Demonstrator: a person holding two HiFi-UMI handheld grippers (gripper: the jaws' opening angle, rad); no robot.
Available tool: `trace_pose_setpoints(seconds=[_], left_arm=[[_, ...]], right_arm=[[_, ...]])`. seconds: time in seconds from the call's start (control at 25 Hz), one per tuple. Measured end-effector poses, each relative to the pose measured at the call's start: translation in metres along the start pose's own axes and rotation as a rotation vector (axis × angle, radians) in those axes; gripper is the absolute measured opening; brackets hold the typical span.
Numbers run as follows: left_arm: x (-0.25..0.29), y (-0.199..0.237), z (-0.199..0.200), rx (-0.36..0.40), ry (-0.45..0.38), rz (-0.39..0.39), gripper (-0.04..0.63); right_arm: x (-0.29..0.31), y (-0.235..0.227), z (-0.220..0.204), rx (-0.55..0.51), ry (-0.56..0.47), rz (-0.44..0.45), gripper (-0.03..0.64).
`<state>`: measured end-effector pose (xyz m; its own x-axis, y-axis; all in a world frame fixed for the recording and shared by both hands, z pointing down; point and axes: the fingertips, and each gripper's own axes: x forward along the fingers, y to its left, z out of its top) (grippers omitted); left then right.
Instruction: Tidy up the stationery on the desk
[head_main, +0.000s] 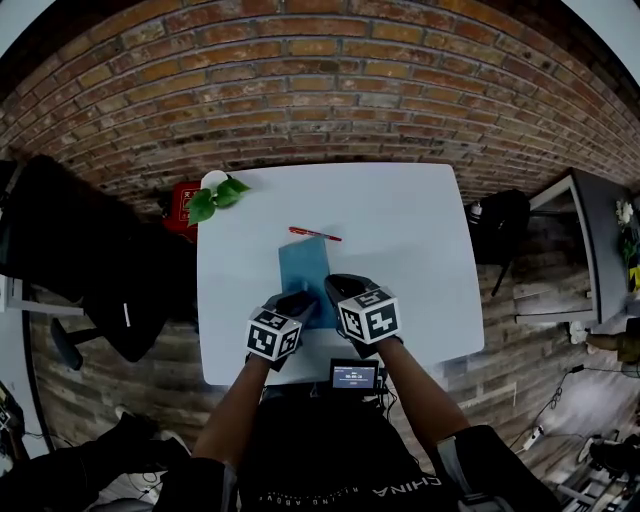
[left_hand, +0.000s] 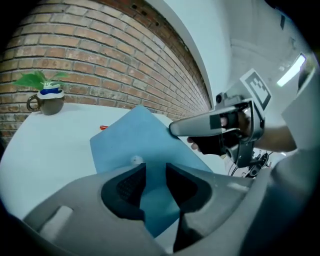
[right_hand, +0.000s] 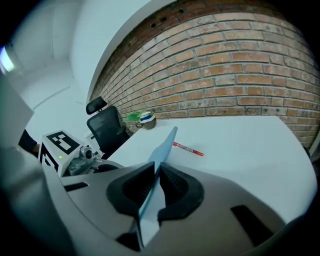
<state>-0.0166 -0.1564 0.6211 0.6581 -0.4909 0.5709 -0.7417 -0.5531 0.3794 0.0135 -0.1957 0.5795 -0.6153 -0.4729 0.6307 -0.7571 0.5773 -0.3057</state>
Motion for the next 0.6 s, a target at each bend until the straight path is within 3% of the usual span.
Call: trace_pose_setpoints(seconds=[0.44,0.6], left_arm=[[-0.015,-0.027,0.028,-0.093,-0.089,-0.139,0.200],[-0.017,-0.034,0.031,-0.094,-0.083,-0.165,0.270]], right_arm=[[0.000,0.018,0.012,-0.002,-0.024,0.057,0.040],[0.001,0.028,0.017,0.012,-0.040,0.096,0.037]])
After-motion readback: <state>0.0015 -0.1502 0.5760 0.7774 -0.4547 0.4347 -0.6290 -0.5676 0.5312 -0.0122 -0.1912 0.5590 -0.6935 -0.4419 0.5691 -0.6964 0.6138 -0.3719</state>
